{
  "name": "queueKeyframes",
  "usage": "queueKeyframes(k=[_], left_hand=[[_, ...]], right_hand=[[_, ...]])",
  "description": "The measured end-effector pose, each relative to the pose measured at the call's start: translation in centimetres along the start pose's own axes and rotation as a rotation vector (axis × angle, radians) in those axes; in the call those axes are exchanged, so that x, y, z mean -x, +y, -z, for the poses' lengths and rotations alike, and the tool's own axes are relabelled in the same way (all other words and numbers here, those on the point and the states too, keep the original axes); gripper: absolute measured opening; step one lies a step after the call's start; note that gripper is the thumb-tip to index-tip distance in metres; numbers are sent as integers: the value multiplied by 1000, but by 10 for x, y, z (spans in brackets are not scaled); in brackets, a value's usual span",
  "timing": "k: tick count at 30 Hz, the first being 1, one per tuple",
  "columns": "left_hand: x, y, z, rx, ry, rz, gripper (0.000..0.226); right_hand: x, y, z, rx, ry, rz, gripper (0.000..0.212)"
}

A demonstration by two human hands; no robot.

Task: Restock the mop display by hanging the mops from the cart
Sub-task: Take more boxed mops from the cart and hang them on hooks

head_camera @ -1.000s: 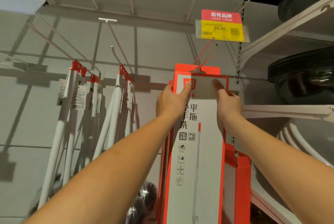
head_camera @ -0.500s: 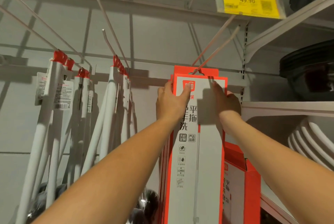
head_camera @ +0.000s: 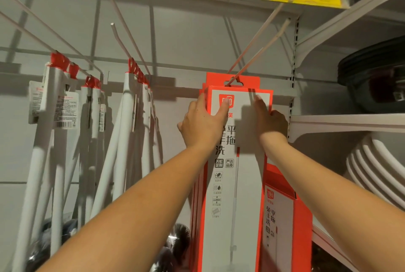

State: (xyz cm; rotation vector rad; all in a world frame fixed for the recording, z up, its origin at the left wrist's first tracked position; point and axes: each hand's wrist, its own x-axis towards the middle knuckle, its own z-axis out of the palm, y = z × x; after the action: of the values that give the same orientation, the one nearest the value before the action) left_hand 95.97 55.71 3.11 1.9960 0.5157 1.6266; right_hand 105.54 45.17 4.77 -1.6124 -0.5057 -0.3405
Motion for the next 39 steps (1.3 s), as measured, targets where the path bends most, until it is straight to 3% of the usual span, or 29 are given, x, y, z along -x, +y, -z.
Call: queueKeyframes(k=[4,9,13,16,20,23,28,39], left_hand=[[4,-2,4,49,-107,11,53],[24,-3,14,-75,-229,-20,48],[46,-1,26,-228,-354,-6,57],[67,7,38,-448,-483,1,69],[92,21,54,-852,-680,-127,50],[120,34,60,-949,-785,-153,42],[157,46,66,-985,-877,-171,48],[191,57,95,-915,-930,-310,49]], right_hand=[[8,-1,1,95,-34,28,63],[33,16,15,204,-142,163,49],[57,26,37,638,-267,302,37],[79,27,57,998,-333,386,42],[102,32,72,1256,-522,371,32],[124,37,86,1324,-587,361,37],[153,39,107,1319,-623,361,28],[208,29,140,1346,-552,222,44]])
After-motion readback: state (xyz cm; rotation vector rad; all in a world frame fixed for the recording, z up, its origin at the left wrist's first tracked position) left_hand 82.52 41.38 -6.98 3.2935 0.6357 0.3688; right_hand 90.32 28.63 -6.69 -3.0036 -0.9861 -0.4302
